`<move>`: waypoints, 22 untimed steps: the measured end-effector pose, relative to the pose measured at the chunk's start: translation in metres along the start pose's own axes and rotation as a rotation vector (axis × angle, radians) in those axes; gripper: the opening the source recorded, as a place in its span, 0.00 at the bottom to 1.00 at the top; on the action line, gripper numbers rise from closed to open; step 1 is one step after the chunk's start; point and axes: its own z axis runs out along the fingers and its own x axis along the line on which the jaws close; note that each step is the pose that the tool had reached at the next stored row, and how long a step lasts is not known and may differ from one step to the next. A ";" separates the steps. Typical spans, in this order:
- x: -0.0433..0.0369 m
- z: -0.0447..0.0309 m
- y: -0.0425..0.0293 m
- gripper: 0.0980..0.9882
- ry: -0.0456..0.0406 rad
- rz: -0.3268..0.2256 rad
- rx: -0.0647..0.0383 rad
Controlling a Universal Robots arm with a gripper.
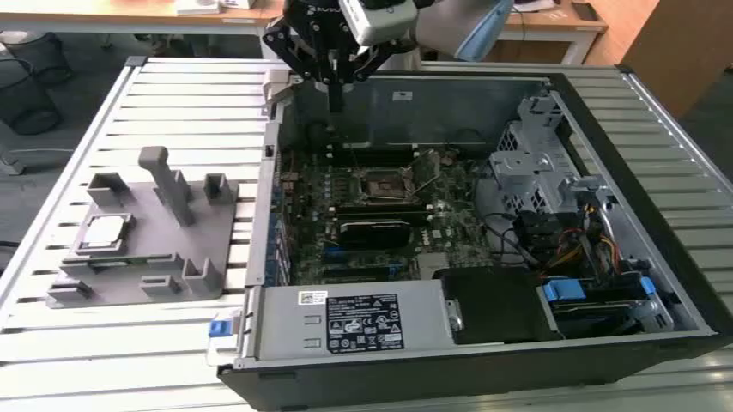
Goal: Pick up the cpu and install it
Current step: 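Reach for the cpu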
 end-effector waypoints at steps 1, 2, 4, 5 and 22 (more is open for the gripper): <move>0.0000 0.0000 0.0000 0.01 0.0000 0.000 0.000; 0.0000 0.0000 0.0000 0.01 0.0000 0.000 0.000; 0.0000 0.0000 0.0000 0.01 0.0000 0.000 0.000; 0.0001 0.0000 0.0000 0.01 0.0000 0.000 0.000; 0.0179 -0.0005 -0.0014 0.01 0.0000 0.000 0.000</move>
